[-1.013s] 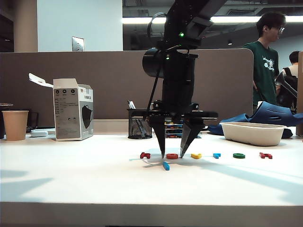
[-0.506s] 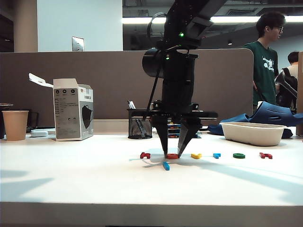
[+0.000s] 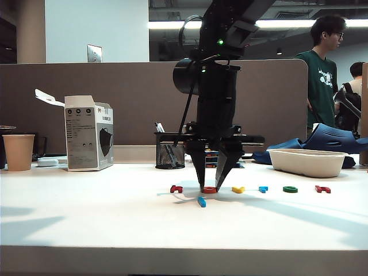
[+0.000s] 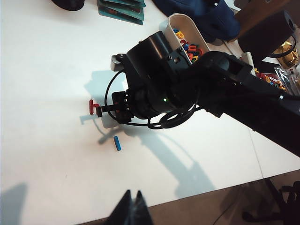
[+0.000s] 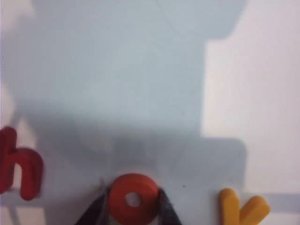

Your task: Select the appropriate letters from the row of letter magnets placed on the table to arrange into the word "love".

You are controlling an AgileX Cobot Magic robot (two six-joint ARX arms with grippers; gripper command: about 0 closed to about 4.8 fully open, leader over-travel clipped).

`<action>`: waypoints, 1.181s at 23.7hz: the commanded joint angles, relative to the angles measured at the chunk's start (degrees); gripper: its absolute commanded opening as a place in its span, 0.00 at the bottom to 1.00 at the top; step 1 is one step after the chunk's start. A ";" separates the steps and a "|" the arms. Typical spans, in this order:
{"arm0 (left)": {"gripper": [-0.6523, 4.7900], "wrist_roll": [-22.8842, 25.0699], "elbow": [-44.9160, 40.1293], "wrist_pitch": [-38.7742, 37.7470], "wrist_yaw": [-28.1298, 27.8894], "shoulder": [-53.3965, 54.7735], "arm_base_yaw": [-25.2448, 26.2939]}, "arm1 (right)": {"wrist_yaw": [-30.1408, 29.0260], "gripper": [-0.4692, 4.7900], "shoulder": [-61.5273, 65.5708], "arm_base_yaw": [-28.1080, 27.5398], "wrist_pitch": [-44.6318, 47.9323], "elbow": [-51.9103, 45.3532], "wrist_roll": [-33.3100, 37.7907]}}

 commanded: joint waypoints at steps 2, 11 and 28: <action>0.11 0.28 0.22 0.57 -0.33 -0.13 -0.04 | -0.22 0.29 -0.13 0.09 -2.12 0.15 0.22; 0.11 0.28 0.22 0.57 -0.33 -0.13 -0.04 | 0.09 0.29 -1.57 0.24 -8.59 0.15 0.20; 0.11 0.28 0.22 0.57 -0.33 -0.13 -0.04 | 0.35 0.29 -3.26 2.86 -17.86 0.04 0.20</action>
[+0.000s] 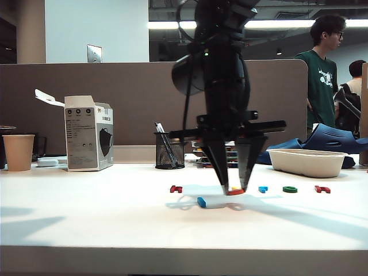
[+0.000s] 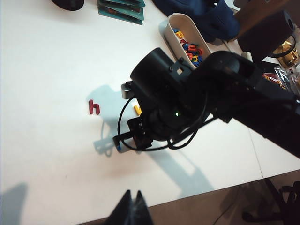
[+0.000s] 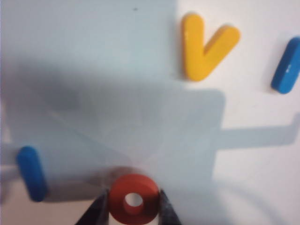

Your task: Select the appropriate letters from the row of letter magnets placed on the table to arrange into the word "love".

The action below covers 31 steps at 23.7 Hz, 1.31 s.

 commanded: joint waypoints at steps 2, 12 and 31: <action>0.11 0.26 0.22 0.59 -0.33 -0.13 -0.07 | 1.05 0.29 -0.94 1.18 1.64 -0.02 0.22; 0.11 0.26 0.22 0.57 -0.33 -0.13 -0.07 | 4.72 0.29 -0.72 1.18 -2.93 -0.33 0.24; 0.11 0.26 0.22 0.57 -0.33 -0.13 -0.07 | 6.69 0.40 -8.83 1.11 5.84 -6.38 -1.46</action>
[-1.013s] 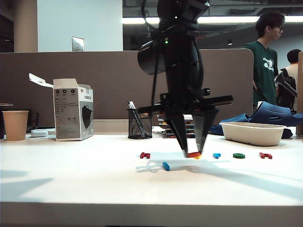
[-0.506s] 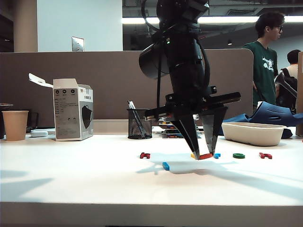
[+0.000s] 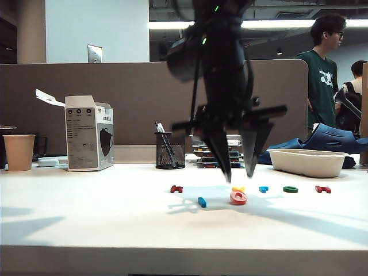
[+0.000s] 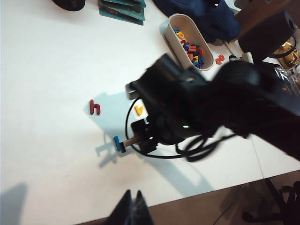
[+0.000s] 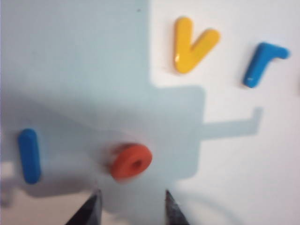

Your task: Select the appropriate letters from the row of letter magnets placed on the table to arrange into the word "love".

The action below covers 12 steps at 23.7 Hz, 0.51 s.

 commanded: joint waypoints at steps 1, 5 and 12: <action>0.11 0.26 0.22 0.57 -0.33 -0.13 -0.07 | 0.13 0.40 -5.14 -0.63 3.43 -3.17 -0.11; 0.11 0.26 0.22 0.59 -0.33 -0.13 -0.07 | 0.17 0.42 -10.27 -0.52 4.74 -3.37 -0.90; 0.11 0.26 0.22 0.63 -0.33 -0.13 -0.07 | -8.76 0.49 -10.54 -4.94 15.08 -3.39 -2.27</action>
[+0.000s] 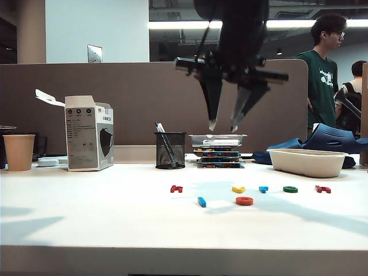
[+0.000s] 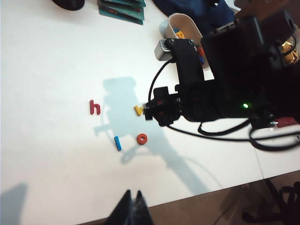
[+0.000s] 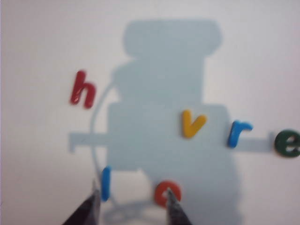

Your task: Select the appropriate letters from the row of letter magnets placed on the table to arrange into the word "love".

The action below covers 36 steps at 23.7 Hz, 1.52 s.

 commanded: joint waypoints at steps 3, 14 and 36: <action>0.11 0.28 0.22 0.61 -0.33 -0.13 -0.07 | -1.25 0.49 4.17 -1.92 2.97 -0.02 -3.06; 0.11 0.28 0.22 0.59 -0.31 -0.13 -0.07 | -1.95 0.49 10.95 -4.20 6.91 0.02 -27.15; 0.11 0.28 0.22 0.59 -0.33 -0.13 -0.07 | -15.67 0.47 11.89 -10.56 5.01 0.02 -36.15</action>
